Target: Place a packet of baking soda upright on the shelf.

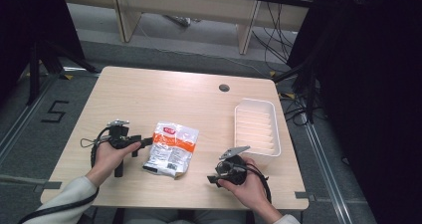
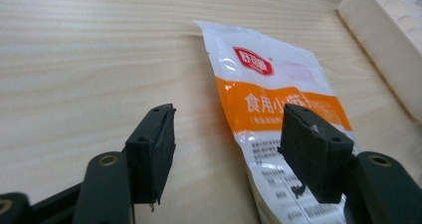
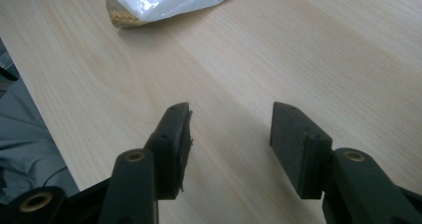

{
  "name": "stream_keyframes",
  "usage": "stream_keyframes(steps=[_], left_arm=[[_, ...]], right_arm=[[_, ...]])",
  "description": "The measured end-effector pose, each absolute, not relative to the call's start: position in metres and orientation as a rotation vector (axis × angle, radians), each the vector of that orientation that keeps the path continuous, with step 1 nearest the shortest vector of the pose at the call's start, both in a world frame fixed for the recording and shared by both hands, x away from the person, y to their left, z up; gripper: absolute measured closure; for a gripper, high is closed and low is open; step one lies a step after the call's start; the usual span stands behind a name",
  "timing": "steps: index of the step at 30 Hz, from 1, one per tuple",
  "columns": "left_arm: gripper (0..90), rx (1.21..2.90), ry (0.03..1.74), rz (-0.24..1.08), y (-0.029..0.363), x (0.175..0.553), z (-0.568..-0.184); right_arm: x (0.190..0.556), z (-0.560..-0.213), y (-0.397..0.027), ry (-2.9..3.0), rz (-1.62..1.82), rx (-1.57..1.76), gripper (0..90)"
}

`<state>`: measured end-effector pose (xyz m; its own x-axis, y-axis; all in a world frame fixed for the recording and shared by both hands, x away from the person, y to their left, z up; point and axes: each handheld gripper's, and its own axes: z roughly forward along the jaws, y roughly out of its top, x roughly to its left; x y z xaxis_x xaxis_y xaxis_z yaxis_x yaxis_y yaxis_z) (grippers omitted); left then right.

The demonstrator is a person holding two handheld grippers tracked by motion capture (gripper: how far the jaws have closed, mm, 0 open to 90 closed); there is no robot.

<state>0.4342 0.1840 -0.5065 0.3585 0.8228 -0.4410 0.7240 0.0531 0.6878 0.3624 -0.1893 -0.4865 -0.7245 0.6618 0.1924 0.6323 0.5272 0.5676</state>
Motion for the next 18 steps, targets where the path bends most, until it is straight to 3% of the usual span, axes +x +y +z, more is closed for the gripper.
stream_keyframes(steps=[5, 18], left_arm=[[37.3, 1.687, 1.396, 0.039, 0.177, 0.449, -0.510], [38.0, 1.702, 1.426, 0.050, 0.171, 0.467, -0.513]], right_arm=[[0.362, -0.486, -0.189, 2.704, 0.991, 1.116, 50.4], [0.362, -0.486, -0.189, 2.696, 0.973, 1.142, 50.0]])
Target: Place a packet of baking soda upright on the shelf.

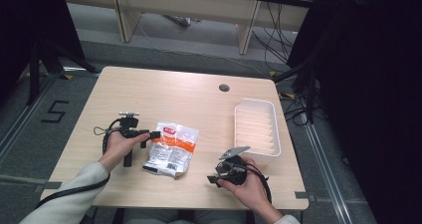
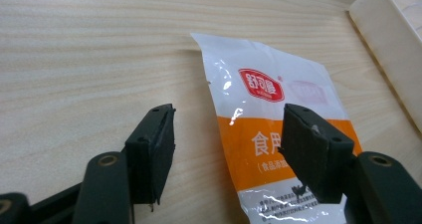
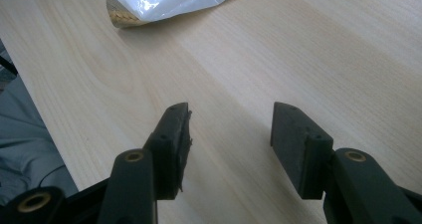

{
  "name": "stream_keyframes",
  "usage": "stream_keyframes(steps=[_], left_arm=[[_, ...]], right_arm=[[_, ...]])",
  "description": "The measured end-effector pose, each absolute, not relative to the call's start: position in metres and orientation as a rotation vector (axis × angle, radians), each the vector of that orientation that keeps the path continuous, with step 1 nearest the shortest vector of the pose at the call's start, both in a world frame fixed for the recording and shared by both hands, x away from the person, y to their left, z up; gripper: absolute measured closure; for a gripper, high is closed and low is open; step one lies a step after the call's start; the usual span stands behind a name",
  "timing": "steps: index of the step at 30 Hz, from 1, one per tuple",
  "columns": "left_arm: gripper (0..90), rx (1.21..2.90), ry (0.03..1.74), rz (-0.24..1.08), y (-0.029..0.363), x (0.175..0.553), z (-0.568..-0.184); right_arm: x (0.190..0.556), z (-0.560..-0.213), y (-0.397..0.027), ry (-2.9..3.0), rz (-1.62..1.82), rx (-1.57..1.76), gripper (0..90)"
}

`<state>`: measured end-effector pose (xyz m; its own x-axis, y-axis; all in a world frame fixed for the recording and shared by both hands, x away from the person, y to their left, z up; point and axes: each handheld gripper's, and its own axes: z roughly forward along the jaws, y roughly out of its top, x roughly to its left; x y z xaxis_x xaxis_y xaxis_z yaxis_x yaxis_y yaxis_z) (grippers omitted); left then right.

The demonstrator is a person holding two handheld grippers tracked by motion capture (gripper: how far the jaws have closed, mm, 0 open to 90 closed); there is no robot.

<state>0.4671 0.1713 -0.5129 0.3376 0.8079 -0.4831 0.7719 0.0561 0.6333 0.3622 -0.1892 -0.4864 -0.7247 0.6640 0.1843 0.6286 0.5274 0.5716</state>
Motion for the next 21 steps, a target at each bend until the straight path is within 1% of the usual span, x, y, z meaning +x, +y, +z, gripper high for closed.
stream_keyframes(steps=[2, 9, 15, 18, 19, 21], left_arm=[[38.8, 1.724, 1.423, 0.063, 0.172, 0.467, -0.514], [40.4, 1.718, 1.414, 0.021, 0.164, 0.468, -0.515], [44.6, 1.683, 1.428, -0.002, 0.159, 0.474, -0.517], [47.3, 1.698, 1.413, -0.008, 0.160, 0.475, -0.517], [48.7, 1.719, 1.392, 0.024, 0.160, 0.474, -0.518], [49.0, 1.728, 1.380, 0.015, 0.160, 0.474, -0.518]], right_arm=[[0.361, -0.484, -0.189, 2.734, 0.955, 1.136, 49.7], [0.362, -0.487, -0.187, 2.724, 0.981, 1.102, 49.7], [0.361, -0.486, -0.187, 2.746, 0.946, 1.106, 49.9], [0.361, -0.487, -0.188, 2.744, 0.940, 1.101, 49.8], [0.360, -0.489, -0.186, 2.731, 0.968, 1.121, 49.8], [0.361, -0.488, -0.187, 2.727, 0.960, 1.107, 49.7]])
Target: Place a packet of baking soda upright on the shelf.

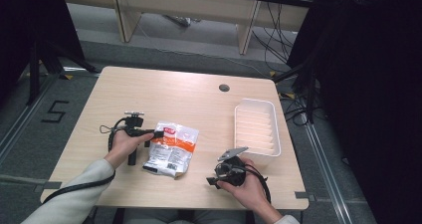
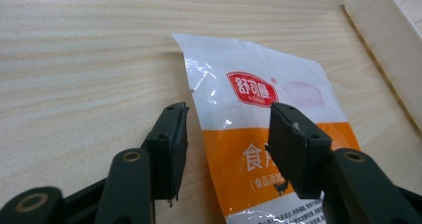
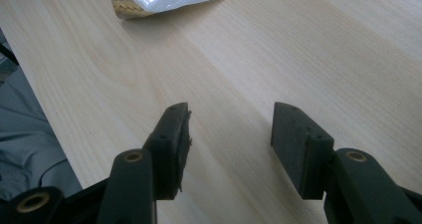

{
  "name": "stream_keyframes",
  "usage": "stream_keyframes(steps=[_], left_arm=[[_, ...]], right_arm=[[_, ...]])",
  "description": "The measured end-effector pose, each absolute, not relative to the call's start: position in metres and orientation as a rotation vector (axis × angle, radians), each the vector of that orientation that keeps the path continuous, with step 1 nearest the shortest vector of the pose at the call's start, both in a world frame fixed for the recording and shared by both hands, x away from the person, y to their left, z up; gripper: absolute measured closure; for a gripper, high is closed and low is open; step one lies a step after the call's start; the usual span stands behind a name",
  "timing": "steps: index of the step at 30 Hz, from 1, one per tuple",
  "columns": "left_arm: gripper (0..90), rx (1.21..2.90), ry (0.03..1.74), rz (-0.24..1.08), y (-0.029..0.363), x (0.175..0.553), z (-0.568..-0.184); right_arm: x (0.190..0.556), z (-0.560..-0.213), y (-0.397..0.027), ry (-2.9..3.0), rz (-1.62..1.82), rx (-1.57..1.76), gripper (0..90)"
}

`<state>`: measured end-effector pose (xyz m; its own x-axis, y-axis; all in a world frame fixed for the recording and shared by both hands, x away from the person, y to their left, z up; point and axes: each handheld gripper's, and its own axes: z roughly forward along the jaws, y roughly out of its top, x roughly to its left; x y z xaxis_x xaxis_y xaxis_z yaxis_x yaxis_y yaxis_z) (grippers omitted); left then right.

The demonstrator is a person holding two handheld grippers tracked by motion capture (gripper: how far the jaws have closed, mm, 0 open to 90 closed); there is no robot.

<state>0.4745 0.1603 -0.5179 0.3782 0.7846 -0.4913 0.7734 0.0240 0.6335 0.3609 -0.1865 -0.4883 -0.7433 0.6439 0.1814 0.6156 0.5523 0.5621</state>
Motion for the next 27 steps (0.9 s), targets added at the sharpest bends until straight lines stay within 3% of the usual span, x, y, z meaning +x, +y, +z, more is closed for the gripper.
stream_keyframes(steps=[5, 13, 20, 21, 27], left_arm=[[49.7, 1.711, 1.372, -0.029, 0.1596, 0.4742, -0.5193], [58.5, 1.743, 1.350, 0.020, 0.1565, 0.4722, -0.5203], [70.6, 1.803, 1.298, 0.073, 0.1537, 0.4699, -0.5212], [77.2, 1.836, 1.258, 0.089, 0.1535, 0.4696, -0.5215], [88.2, 1.877, 1.192, 0.106, 0.1544, 0.4674, -0.5174]], right_arm=[[0.3607, -0.4872, -0.1862, 2.737, 0.954, 1.092, 49.7], [0.3607, -0.4881, -0.1862, 2.731, 0.967, 1.096, 49.9], [0.3606, -0.4869, -0.1861, 2.745, 0.939, 1.089, 50.2], [0.3601, -0.4863, -0.1858, 2.745, 0.939, 1.082, 50.4], [0.3596, -0.4878, -0.1851, 2.735, 0.958, 1.089, 50.5]])
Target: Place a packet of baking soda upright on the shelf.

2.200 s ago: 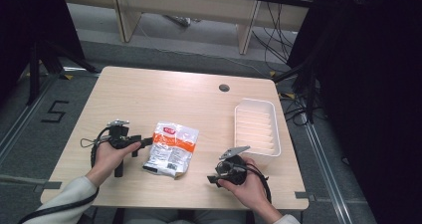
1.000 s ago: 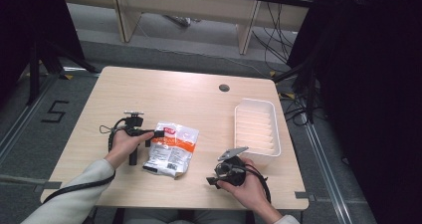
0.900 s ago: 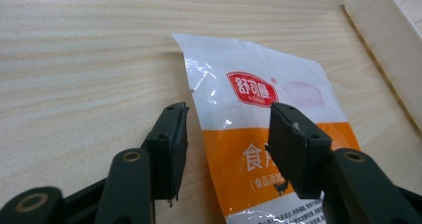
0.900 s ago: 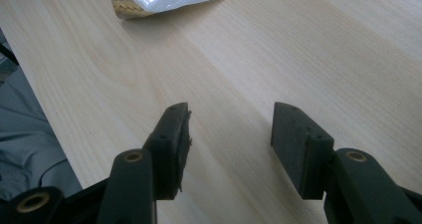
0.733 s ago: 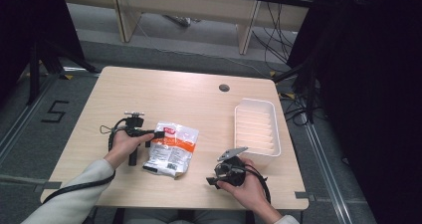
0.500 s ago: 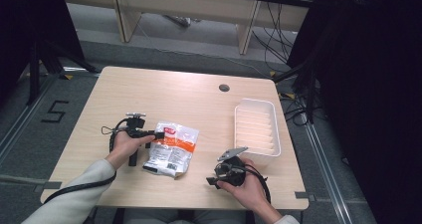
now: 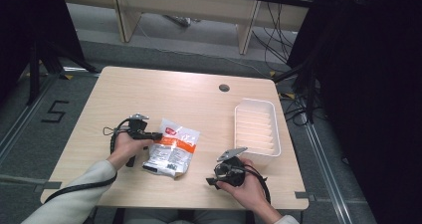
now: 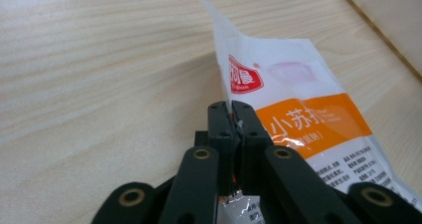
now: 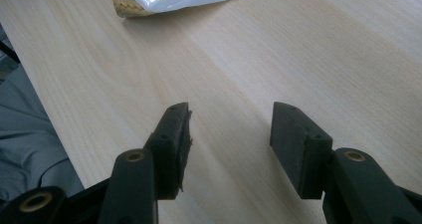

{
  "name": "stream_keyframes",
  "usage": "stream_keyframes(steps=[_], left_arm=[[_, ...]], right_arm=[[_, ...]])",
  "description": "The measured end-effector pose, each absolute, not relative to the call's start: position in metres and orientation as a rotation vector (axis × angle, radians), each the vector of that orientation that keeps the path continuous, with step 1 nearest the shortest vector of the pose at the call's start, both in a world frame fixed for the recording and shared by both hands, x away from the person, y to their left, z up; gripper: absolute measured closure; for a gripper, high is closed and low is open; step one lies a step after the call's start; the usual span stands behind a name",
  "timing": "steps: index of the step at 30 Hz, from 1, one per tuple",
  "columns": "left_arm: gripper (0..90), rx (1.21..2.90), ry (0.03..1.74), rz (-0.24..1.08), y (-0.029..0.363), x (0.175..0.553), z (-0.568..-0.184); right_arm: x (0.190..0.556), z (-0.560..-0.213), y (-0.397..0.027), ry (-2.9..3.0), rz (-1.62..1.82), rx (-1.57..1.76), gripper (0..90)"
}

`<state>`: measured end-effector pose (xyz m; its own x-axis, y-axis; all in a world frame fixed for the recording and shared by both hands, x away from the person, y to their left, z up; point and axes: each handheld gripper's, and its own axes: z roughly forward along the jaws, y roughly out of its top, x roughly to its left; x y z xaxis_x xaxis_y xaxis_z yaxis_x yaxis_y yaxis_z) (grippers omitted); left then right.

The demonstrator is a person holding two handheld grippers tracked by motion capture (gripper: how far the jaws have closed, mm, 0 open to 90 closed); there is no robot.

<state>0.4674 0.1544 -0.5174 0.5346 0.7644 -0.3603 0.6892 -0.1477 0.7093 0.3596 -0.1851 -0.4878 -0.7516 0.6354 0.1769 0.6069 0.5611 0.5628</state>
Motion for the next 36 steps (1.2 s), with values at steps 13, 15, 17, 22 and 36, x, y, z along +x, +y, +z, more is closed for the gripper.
stream_keyframes(steps=[13, 15, 17, 22, 36], left_arm=[[89.7, 1.811, 1.095, 0.061, 0.159, 0.458, -0.502], [89.7, 1.805, 1.067, 0.067, 0.158, 0.453, -0.498], [89.7, 1.792, 1.066, 0.064, 0.158, 0.451, -0.496], [89.8, 1.749, 1.022, 0.041, 0.159, 0.441, -0.485], [89.8, 1.698, 0.846, 0.013, 0.149, 0.415, -0.450]], right_arm=[[0.359, -0.486, -0.186, 2.720, 0.962, 1.085, 51.1], [0.359, -0.484, -0.187, 2.735, 0.936, 1.080, 50.9], [0.359, -0.485, -0.187, 2.733, 0.932, 1.093, 50.9], [0.360, -0.486, -0.187, 2.718, 0.966, 1.085, 50.8], [0.363, -0.459, -0.184, 2.627, 0.969, 0.924, 44.1]])
